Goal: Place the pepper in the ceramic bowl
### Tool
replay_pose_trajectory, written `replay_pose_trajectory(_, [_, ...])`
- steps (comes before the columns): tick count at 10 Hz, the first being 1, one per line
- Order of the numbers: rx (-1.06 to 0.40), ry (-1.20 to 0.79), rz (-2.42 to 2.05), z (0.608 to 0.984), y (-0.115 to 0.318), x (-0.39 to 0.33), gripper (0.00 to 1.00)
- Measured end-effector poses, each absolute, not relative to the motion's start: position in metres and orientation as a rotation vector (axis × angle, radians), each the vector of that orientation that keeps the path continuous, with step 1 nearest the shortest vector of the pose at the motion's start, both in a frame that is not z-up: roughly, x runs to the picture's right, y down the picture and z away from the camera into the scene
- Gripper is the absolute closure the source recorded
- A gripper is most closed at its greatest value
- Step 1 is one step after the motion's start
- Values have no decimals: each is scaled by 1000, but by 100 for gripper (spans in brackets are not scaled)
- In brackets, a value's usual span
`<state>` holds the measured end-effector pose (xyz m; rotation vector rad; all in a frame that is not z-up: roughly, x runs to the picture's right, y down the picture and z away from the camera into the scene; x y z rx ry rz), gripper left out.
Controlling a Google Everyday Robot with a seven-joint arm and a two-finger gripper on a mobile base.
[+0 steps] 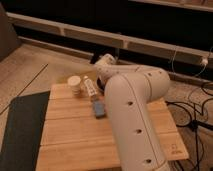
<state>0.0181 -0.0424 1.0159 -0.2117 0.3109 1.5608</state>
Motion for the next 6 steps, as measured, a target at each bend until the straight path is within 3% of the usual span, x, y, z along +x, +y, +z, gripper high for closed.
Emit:
replay_pose_trajectory(1, [-228, 304, 1576, 1017, -44, 15, 26])
replay_pose_trajectory(2, [-237, 291, 1591, 1016, -48, 14, 21])
replay_pose_trajectory(6, [-263, 240, 1648, 1011, -64, 17, 20])
